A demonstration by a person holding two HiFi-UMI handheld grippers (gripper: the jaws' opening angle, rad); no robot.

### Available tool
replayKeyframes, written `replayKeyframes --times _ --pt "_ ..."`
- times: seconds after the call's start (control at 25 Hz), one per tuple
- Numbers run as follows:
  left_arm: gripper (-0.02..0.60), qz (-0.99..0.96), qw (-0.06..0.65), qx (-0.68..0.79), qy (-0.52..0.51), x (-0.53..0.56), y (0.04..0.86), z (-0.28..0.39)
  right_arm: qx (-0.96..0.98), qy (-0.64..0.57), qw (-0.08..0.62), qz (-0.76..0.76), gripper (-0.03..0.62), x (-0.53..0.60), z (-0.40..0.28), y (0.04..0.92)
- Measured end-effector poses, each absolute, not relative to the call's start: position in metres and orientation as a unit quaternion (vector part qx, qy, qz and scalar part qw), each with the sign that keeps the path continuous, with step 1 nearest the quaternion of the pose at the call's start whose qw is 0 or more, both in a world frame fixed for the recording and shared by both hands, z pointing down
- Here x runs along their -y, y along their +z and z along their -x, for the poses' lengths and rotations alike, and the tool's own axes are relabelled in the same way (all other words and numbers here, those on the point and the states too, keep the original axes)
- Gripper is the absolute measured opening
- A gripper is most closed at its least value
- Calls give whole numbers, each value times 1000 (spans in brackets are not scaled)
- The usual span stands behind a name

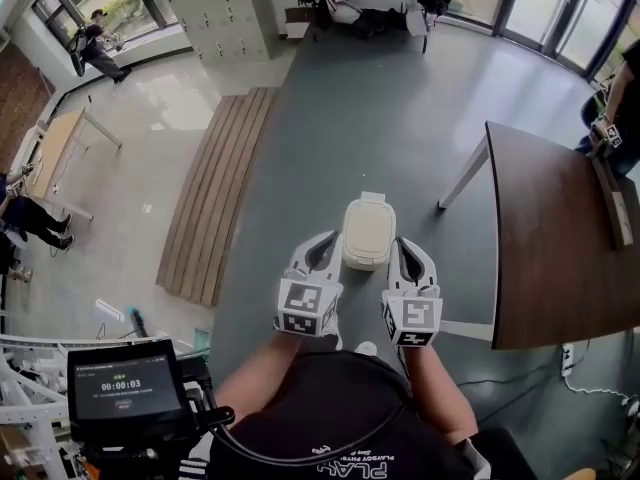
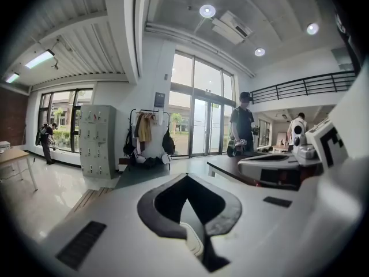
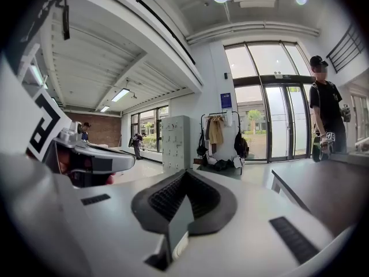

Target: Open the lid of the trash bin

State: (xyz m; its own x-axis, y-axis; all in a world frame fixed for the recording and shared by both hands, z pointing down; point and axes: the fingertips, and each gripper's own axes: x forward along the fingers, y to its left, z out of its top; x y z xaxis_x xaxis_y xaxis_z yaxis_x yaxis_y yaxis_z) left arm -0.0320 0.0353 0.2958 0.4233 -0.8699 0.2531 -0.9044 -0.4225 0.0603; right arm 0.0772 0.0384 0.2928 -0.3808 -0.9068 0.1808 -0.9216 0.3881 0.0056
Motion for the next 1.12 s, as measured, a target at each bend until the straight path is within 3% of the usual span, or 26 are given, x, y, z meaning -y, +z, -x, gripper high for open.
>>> replayKeyframes --times 0.68,1.12 --pt "-3 -858 86 497 98 112 328 71 810 63 105 -573 0 96 -42 330" --pt "-3 -854 112 492 127 97 352 71 802 80 117 -581 0 87 -52 339"
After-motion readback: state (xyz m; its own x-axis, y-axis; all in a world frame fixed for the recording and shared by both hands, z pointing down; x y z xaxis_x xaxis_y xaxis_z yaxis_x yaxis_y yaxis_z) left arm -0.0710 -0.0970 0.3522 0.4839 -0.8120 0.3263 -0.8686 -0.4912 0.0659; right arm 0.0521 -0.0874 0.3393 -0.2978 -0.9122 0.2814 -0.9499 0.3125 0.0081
